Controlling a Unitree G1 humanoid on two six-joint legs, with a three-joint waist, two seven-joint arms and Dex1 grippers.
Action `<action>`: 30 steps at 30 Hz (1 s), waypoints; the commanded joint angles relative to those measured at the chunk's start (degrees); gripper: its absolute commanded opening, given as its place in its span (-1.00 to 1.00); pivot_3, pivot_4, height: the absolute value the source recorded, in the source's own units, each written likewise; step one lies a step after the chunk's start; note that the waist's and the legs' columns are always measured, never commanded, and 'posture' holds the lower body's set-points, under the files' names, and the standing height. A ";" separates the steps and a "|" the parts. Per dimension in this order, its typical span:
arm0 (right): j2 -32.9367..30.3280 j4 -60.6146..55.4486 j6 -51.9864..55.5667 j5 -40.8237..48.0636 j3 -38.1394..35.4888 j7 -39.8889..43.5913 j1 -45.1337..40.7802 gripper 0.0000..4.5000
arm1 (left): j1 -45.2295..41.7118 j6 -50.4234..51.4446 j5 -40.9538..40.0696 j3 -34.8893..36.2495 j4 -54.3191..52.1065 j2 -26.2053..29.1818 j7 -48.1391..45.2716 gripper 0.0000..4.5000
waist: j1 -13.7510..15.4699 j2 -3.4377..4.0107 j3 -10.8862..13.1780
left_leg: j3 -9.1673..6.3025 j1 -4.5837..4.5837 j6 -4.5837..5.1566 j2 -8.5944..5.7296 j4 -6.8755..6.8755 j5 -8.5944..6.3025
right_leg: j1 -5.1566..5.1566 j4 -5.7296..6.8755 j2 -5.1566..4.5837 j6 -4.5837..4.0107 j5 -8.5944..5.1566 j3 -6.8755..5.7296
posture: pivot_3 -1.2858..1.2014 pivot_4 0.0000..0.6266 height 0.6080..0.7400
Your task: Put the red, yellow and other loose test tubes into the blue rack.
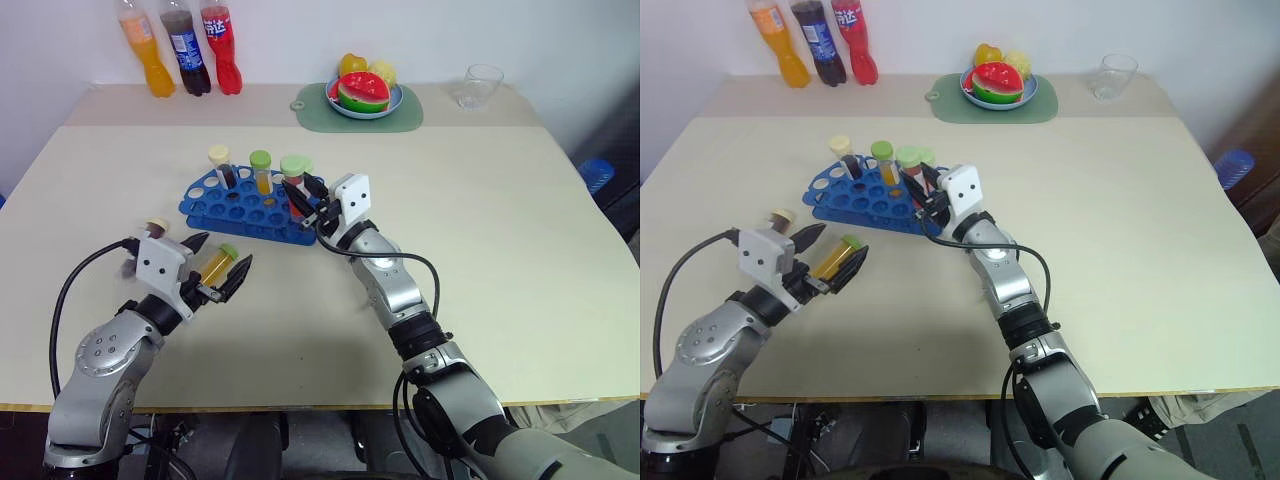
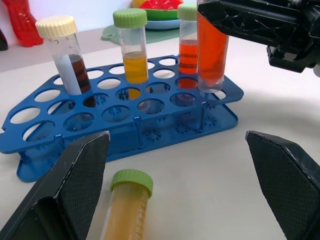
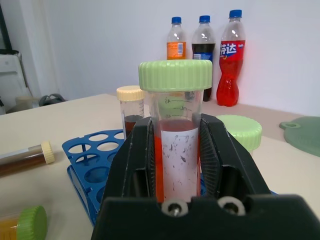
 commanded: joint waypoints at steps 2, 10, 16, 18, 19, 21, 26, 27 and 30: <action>0.04 -2.32 0.26 0.01 1.16 3.43 1.66 -0.67 | 0.63 -1.53 0.09 0.45 -1.08 -0.07 -0.30 1.00 | 0.00 0.00 0.00 | 0.00 0.00 0.00 0.00 0.00 0.00 | 0.00 0.00 0.00 0.00 0.00 0.00 | 0.03 -0.52 0.91; 0.43 -3.54 2.35 0.61 0.72 5.20 2.56 -0.67 | 1.81 -2.34 0.16 0.38 -1.17 -0.35 -0.37 1.00 | -0.02 0.01 0.00 | 0.00 0.01 0.00 0.00 -0.01 0.00 | 0.00 0.00 -0.01 0.00 0.00 0.00 | 0.03 -0.52 0.91; 0.82 -1.10 1.21 -0.72 0.00 3.02 0.98 -0.67 | 1.72 -2.54 0.22 0.35 -0.89 -0.30 -0.31 1.00 | -0.03 0.01 0.00 | 0.00 0.01 0.00 0.00 -0.01 0.00 | 0.00 0.00 0.00 0.00 0.00 0.00 | 0.03 -0.52 0.91; 0.95 -1.27 1.79 0.49 -0.12 4.45 0.93 -0.45 | 1.44 -2.18 0.17 0.36 -0.92 -0.28 -0.07 1.00 | -0.04 0.01 0.00 | 0.00 0.01 -0.01 0.00 -0.01 0.00 | 0.00 0.00 0.00 0.00 0.00 0.00 | 0.03 -0.52 0.91; 0.99 -1.57 1.91 0.94 -0.18 5.00 1.02 -0.22 | 1.26 -1.88 0.13 0.42 -0.96 -0.27 0.15 1.00 | -0.03 0.01 0.00 | 0.00 0.01 -0.01 0.00 -0.01 0.00 | 0.00 0.00 0.00 0.00 0.00 0.00 | 0.03 -0.52 0.91; 1.14 -2.44 1.40 1.37 -0.48 5.32 1.24 0.16 | 0.95 -0.82 0.28 0.59 -1.01 0.08 0.74 1.00 | -0.04 0.01 0.00 | 0.00 0.01 -0.01 0.00 -0.01 0.00 | 0.00 0.00 0.00 0.00 0.00 0.00 | 0.03 -0.52 0.91; 0.32 -5.86 1.37 1.38 -1.69 4.42 1.33 0.98 | -2.42 7.41 -1.16 1.56 -2.25 3.37 2.25 1.00 | -0.03 0.01 0.01 | -0.01 0.01 -0.01 0.00 -0.01 0.00 | 0.00 0.01 0.01 0.00 0.00 0.00 | 0.03 -0.52 0.91; -0.09 -6.82 1.81 1.62 -1.91 4.71 1.43 0.98 | -3.81 9.68 -1.98 1.89 -2.89 4.05 2.69 1.00 | 0.04 0.02 0.01 | -0.03 0.00 -0.01 0.00 -0.01 0.00 | 0.00 0.02 0.02 0.00 0.00 0.00 | 0.03 -0.52 0.91; -2.91 -11.00 3.99 2.50 -2.71 6.35 2.05 0.98 | -11.96 23.47 -6.29 2.77 -4.05 8.85 4.45 1.00 | 0.21 0.00 0.00 | -0.08 0.00 -0.01 -0.01 0.00 0.00 | 0.03 0.01 0.01 0.00 0.00 -0.02 | 0.03 -0.52 0.91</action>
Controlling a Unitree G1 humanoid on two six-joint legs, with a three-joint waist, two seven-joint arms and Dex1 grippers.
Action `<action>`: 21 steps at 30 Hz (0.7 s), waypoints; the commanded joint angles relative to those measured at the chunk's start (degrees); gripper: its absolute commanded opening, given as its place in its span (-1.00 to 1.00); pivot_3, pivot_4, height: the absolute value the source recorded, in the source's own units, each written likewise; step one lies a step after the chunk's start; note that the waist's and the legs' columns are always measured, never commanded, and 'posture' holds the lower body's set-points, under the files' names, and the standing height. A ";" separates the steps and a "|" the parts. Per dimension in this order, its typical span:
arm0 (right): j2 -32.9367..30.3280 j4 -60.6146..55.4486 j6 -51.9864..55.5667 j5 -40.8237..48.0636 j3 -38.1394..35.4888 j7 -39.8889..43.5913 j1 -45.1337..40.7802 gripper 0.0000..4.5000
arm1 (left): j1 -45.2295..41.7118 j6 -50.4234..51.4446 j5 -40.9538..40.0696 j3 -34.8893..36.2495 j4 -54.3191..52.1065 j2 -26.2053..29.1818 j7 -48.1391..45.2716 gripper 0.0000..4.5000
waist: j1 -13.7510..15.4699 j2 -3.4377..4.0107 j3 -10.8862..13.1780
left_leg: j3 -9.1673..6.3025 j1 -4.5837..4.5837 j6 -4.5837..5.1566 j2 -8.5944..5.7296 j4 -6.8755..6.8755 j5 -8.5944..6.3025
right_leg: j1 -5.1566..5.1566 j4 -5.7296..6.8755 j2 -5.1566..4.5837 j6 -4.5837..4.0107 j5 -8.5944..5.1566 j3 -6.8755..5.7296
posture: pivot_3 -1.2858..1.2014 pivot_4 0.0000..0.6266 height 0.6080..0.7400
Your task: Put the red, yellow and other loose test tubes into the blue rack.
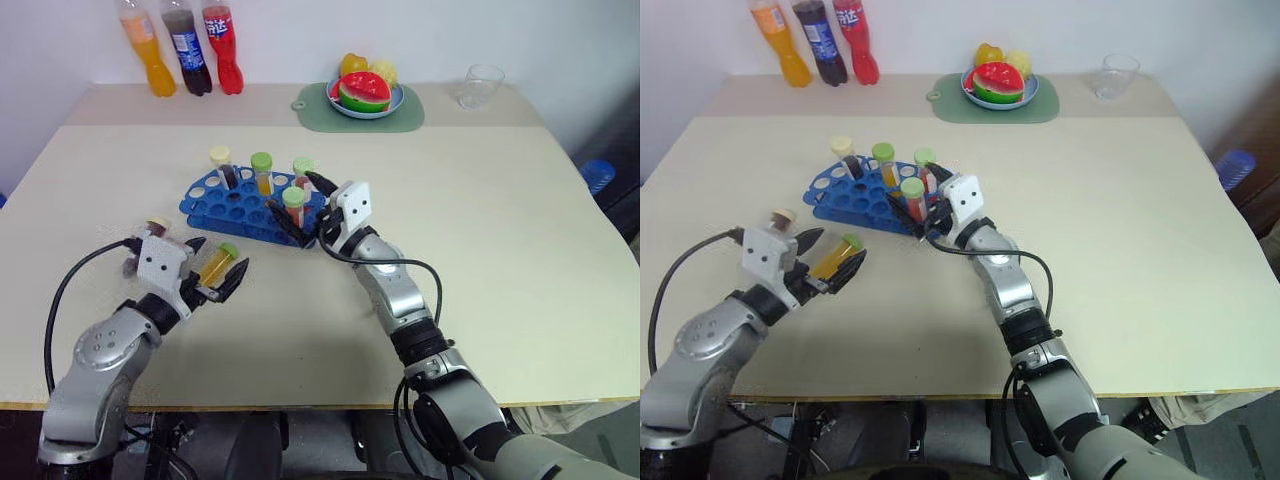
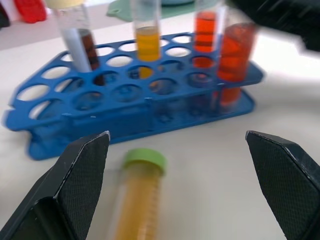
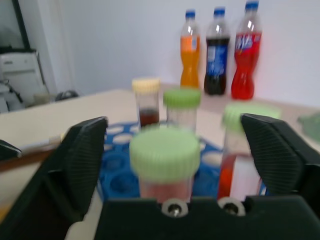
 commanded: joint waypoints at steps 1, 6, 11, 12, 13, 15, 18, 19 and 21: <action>-3.24 -7.40 2.40 2.00 -1.63 2.46 0.16 0.98 | -9.32 15.94 -6.16 2.15 -3.62 6.38 1.03 1.00 | 0.06 -0.01 0.00 | -0.03 -0.02 0.00 0.00 0.00 0.00 | 0.00 -0.01 0.00 0.00 0.00 -0.02 | 0.03 -0.52 0.91; -11.24 -14.53 8.89 5.39 -2.05 9.83 1.59 0.98 | -21.11 40.86 -10.28 -3.87 -1.89 20.22 -1.06 1.00 | -0.60 0.02 0.02 | -0.02 0.02 0.01 -0.02 -0.05 0.00 | 0.02 -0.05 0.01 0.01 0.00 -0.01 | 0.03 -0.52 0.91; -23.97 -24.12 17.53 9.42 1.17 25.25 5.25 0.98 | -34.04 50.51 -10.79 -18.23 4.69 29.23 -7.20 1.00 | -1.06 0.07 0.09 | -0.06 0.02 0.01 -0.03 -0.10 0.00 | 0.03 -0.07 0.07 0.00 -0.02 -0.01 | 0.03 -0.52 0.91; -26.30 -26.22 19.26 10.39 1.87 27.98 6.14 0.98 | -36.31 50.79 -10.35 -20.03 6.73 29.04 -7.88 1.00 | -1.04 0.07 0.10 | -0.06 0.04 0.01 -0.03 -0.09 0.00 | 0.05 -0.07 0.08 0.00 -0.02 -0.02 | 0.03 -0.52 0.91; -28.59 -28.35 20.96 11.20 2.40 30.42 7.03 0.98 | -38.56 50.38 -9.39 -22.37 8.91 28.92 -8.50 1.00 | -0.99 0.07 0.10 | -0.06 0.03 0.01 -0.03 -0.07 0.00 | 0.05 -0.06 0.08 0.00 -0.02 -0.01 | 0.03 -0.52 0.91; -31.53 -32.14 23.77 12.46 2.88 32.68 8.25 0.98 | -42.85 48.31 -6.98 -28.55 13.94 28.84 -10.60 1.00 | -1.09 0.06 0.10 | -0.05 0.03 0.01 -0.02 -0.03 0.00 | 0.05 -0.05 0.10 0.00 -0.02 -0.01 | 0.03 -0.52 0.91; -32.54 -34.99 25.50 12.98 3.09 32.82 9.05 0.98 | -46.60 46.16 -4.69 -34.19 19.34 27.88 -13.20 1.00 | -1.45 0.06 0.10 | -0.05 0.04 0.01 -0.03 -0.01 0.00 | 0.05 -0.03 0.12 0.00 -0.02 0.00 | 0.03 -0.52 0.91; -32.50 -35.44 25.74 12.86 3.14 32.64 9.17 0.98 | -47.25 45.41 -3.77 -35.50 20.59 27.68 -13.76 1.00 | -1.42 0.06 0.10 | -0.04 0.04 0.01 -0.02 -0.01 0.00 | 0.04 -0.03 0.12 0.00 -0.02 0.00 | 0.03 -0.52 0.91; -32.06 -36.07 26.23 12.54 3.14 31.87 9.53 0.98 | -48.16 43.91 -2.09 -37.98 23.07 26.87 -15.03 1.00 | -1.33 0.06 0.10 | -0.06 0.02 0.01 -0.03 -0.01 0.00 | 0.04 -0.03 0.11 0.00 -0.02 0.00 | 0.03 -0.52 0.91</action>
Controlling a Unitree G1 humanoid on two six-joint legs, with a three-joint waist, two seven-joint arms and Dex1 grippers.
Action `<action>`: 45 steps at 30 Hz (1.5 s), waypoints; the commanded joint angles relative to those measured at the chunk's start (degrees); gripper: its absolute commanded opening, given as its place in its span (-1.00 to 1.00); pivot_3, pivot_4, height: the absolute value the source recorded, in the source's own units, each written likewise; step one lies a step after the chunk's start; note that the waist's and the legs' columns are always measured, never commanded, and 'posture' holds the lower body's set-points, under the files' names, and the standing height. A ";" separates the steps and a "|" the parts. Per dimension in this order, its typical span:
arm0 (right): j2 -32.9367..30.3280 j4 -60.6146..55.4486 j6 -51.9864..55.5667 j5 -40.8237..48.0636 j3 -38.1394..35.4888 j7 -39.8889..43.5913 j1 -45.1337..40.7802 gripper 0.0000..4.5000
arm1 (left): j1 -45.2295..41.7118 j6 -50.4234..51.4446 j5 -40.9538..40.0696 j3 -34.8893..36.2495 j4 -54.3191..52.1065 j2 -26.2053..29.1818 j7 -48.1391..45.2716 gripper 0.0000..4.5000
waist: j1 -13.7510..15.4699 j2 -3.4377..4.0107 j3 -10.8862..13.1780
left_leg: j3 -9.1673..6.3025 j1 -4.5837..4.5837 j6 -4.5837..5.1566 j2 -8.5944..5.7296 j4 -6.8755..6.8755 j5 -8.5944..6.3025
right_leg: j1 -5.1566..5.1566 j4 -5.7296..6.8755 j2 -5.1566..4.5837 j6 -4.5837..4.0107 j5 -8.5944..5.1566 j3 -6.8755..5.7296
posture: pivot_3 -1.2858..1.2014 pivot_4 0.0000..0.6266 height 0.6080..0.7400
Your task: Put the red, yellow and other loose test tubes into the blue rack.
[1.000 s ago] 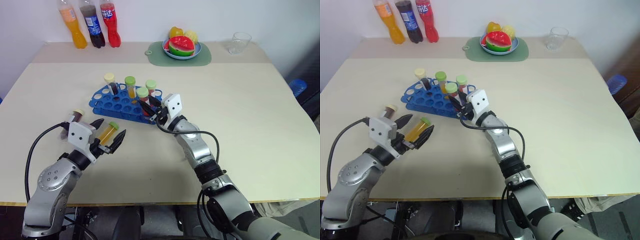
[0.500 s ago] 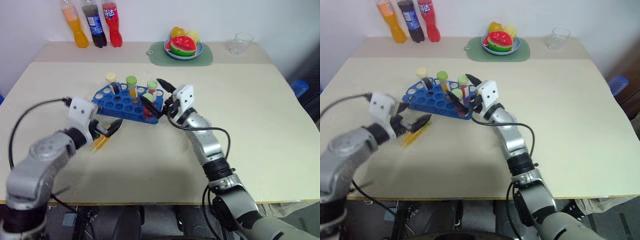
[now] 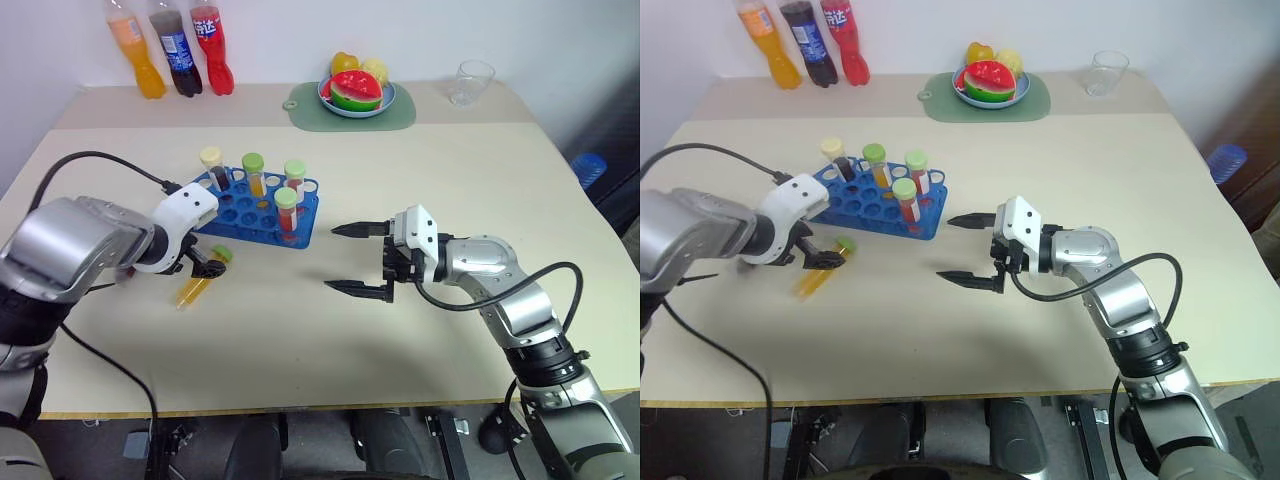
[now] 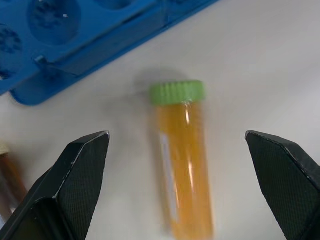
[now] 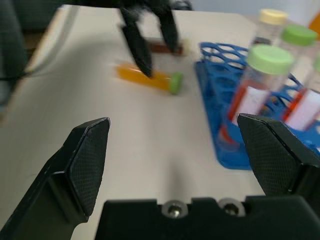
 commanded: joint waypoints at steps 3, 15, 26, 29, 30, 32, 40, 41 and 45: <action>1.08 -3.54 0.51 -0.11 0.12 -2.15 1.03 0.98 | -2.20 -2.21 3.54 -4.13 5.71 -2.34 -3.79 1.00 | 0.36 -0.01 0.00 | 0.01 -0.03 0.00 -0.01 0.02 0.00 | 0.00 -0.02 -0.02 0.00 0.00 0.00 | 0.03 -0.52 0.91; 1.47 -3.73 -0.11 -1.03 0.72 -3.83 1.36 1.00 | 5.66 -4.06 3.02 5.32 -1.25 5.01 -8.33 -0.66 | 1.07 -0.01 0.00 | 0.03 -0.06 0.00 0.01 0.03 0.00 | -0.07 -0.01 -0.02 0.00 0.00 0.01 | 0.03 -0.52 0.91; 4.94 1.56 -2.31 -4.88 1.63 -8.69 2.82 1.00 | 24.06 -32.46 -0.49 45.90 -15.56 -19.10 6.40 -0.66 | 2.73 -0.14 -0.06 | 0.07 -0.13 -0.01 -0.01 0.13 0.00 | -0.06 -0.04 -0.14 0.01 0.01 -0.03 | 0.03 -0.52 0.91; 6.23 2.61 -2.58 -5.34 1.85 -9.39 3.23 1.00 | 23.94 -46.30 12.02 38.92 -18.84 -31.34 21.39 -0.66 | 3.27 -0.17 -0.11 | 0.07 -0.11 -0.01 -0.06 0.14 0.01 | -0.03 -0.02 -0.23 0.02 0.02 -0.03 | 0.03 -0.52 0.91; 6.53 2.90 -2.63 -5.48 1.87 -9.53 3.21 1.00 | 23.99 -49.59 15.35 36.90 -18.80 -33.48 24.17 -0.66 | 3.36 -0.20 -0.13 | 0.06 -0.14 -0.02 -0.07 0.14 0.01 | -0.02 -0.06 -0.23 0.03 0.03 -0.03 | 0.03 -0.52 0.91; 6.98 3.33 -2.78 -5.80 1.92 -9.81 3.10 1.00 | 23.97 -54.49 19.66 33.60 -17.76 -37.94 28.21 -0.66 | 3.18 -0.23 -0.14 | 0.07 -0.15 -0.03 -0.10 0.16 0.02 | -0.02 -0.07 -0.25 0.03 0.04 -0.02 | 0.03 -0.52 0.91; 8.60 4.05 -2.85 -6.41 1.74 -11.33 3.06 1.00 | 24.63 -82.58 29.50 23.95 2.07 -54.12 37.96 -0.66 | 2.69 -0.21 -0.19 | 0.12 -0.03 -0.03 -0.08 0.13 0.02 | 0.01 -0.02 -0.20 0.03 0.04 -0.01 | 0.03 -0.52 0.91; 8.66 4.01 -2.86 -6.45 1.61 -11.49 3.15 1.00 | 24.34 -83.64 29.13 24.04 3.94 -54.56 37.77 -0.66 | 2.70 -0.21 -0.19 | 0.11 -0.02 -0.03 -0.06 0.12 0.02 | 0.00 -0.01 -0.18 0.03 0.04 -0.01 | 0.03 -0.52 0.91; 8.93 3.91 -2.92 -6.70 1.31 -12.35 3.43 1.00 | 24.19 -86.23 29.32 23.40 8.95 -54.83 36.49 -0.66 | 2.99 -0.21 -0.19 | 0.09 -0.01 -0.04 -0.05 0.12 0.02 | 0.02 0.00 -0.15 0.03 0.04 0.00 | 0.03 -0.52 0.91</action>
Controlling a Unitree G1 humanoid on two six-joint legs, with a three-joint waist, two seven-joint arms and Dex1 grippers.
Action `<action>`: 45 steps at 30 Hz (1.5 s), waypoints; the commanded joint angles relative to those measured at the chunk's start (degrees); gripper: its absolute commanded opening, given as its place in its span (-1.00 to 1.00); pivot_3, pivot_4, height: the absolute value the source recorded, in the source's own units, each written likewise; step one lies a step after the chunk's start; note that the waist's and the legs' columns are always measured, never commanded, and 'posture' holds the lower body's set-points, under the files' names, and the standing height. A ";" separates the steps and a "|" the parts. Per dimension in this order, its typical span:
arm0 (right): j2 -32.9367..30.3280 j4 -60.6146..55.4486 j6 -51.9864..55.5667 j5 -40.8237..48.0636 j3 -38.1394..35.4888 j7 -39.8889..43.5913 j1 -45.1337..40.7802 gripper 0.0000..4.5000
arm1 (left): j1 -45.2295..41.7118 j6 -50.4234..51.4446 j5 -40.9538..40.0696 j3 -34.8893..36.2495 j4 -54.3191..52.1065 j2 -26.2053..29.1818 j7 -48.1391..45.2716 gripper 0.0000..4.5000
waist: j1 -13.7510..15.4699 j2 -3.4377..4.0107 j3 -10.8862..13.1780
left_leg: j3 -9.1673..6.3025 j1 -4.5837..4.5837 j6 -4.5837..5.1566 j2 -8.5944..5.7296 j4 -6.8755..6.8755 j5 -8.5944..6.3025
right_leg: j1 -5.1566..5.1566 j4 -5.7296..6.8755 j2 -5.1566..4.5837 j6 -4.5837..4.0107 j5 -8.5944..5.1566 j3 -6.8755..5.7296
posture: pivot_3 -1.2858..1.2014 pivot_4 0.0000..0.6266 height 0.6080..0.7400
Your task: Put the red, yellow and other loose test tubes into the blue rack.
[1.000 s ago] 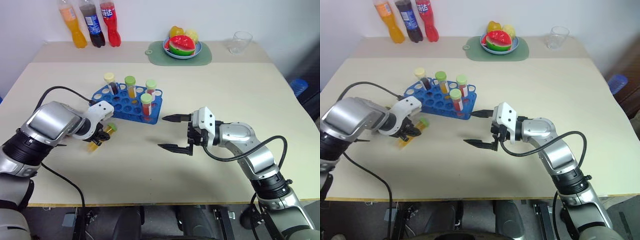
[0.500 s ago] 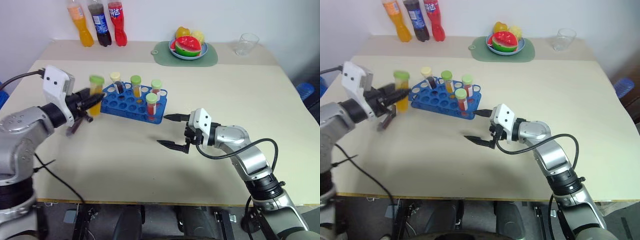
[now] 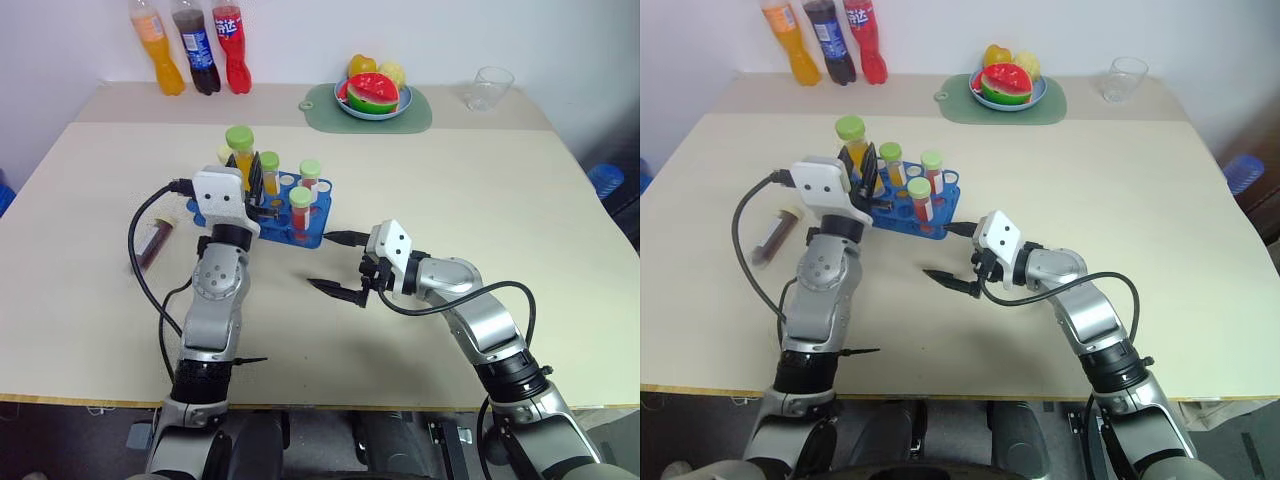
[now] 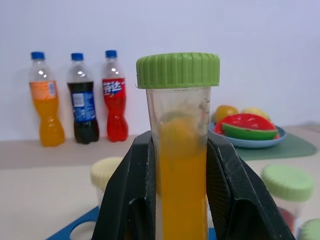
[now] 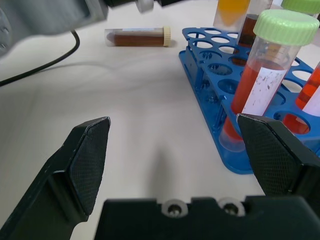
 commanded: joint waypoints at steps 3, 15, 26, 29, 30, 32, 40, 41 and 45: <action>0.55 -1.47 -1.36 0.29 -1.37 -1.12 0.07 1.00 | -0.33 -2.17 1.39 -0.62 2.38 0.32 -0.89 -0.66 | 0.12 0.00 0.00 | 0.00 -0.01 0.00 -0.01 0.00 0.00 | 0.01 -0.02 0.00 0.00 0.00 0.00 | 0.03 -0.52 0.91; 0.68 -1.08 -1.57 0.46 -1.41 -1.47 -0.36 1.00 | -1.33 0.28 -0.49 -0.48 6.28 -1.24 -3.21 -0.66 | 0.11 0.00 0.00 | -0.01 0.02 0.00 -0.01 0.00 0.00 | 0.02 -0.01 0.00 0.00 0.00 -0.01 | 0.03 -0.52 0.91; 0.96 -0.91 -1.74 0.50 -1.08 -1.15 -0.50 1.00 | -1.24 -4.36 -0.52 0.11 8.79 -1.46 -3.55 -0.19 | 0.13 0.00 0.00 | -0.01 0.01 0.00 -0.01 0.00 0.00 | 0.02 -0.01 0.00 0.00 0.00 -0.01 | 0.03 -0.52 0.91; 1.09 -1.27 -1.38 0.70 -1.22 -1.24 -0.58 1.00 | -0.57 -4.59 -2.19 0.84 6.55 -1.57 -4.44 0.47 | 0.12 0.00 0.00 | -0.01 0.01 0.00 -0.01 0.00 0.00 | 0.02 -0.01 0.00 0.00 0.00 -0.01 | 0.03 -0.52 0.91; 1.08 -1.43 -1.28 0.73 -1.28 -1.29 -0.56 1.00 | -0.41 -4.25 -3.48 1.91 4.13 -1.28 -4.61 0.66 | 0.07 0.00 0.00 | -0.01 0.01 0.00 -0.01 0.00 0.00 | 0.02 -0.02 0.00 0.00 0.00 -0.01 | 0.03 -0.52 0.91; 1.00 -1.73 -1.14 0.82 -1.46 -1.36 -0.43 1.00 | -0.37 -2.71 -6.09 4.12 -0.74 -0.23 -4.96 0.66 | -0.07 0.00 0.00 | -0.01 0.01 0.00 0.00 0.00 0.00 | 0.02 -0.01 0.00 0.00 0.00 -0.01 | 0.03 -0.52 0.91; 0.59 -2.25 -1.06 1.05 -1.84 -1.26 0.36 1.00 | -4.38 22.15 -19.29 17.69 -12.76 16.76 -7.22 0.91 | -0.18 0.00 0.00 | -0.05 0.05 -0.01 0.02 0.00 0.00 | 0.03 0.04 0.04 0.00 0.00 -0.01 | 0.03 -0.52 0.91; 0.60 -2.16 -1.06 1.05 -1.80 -1.15 0.27 1.00 | -4.72 27.80 -20.31 18.75 -12.13 20.04 -7.66 0.99 | -0.20 0.01 0.00 | -0.06 0.07 0.00 0.02 -0.01 0.00 | 0.05 0.02 0.04 0.00 0.00 -0.01 | 0.03 -0.52 0.91; 0.79 -0.76 -1.43 1.23 -1.56 -0.08 -0.81 1.00 | -5.83 51.83 -21.75 17.20 -4.68 39.29 -16.03 0.99 | -0.52 -0.01 0.03 | -0.09 0.11 0.00 0.02 -0.03 0.00 | 0.08 0.03 0.10 -0.01 -0.01 -0.03 | 0.03 -0.52 0.91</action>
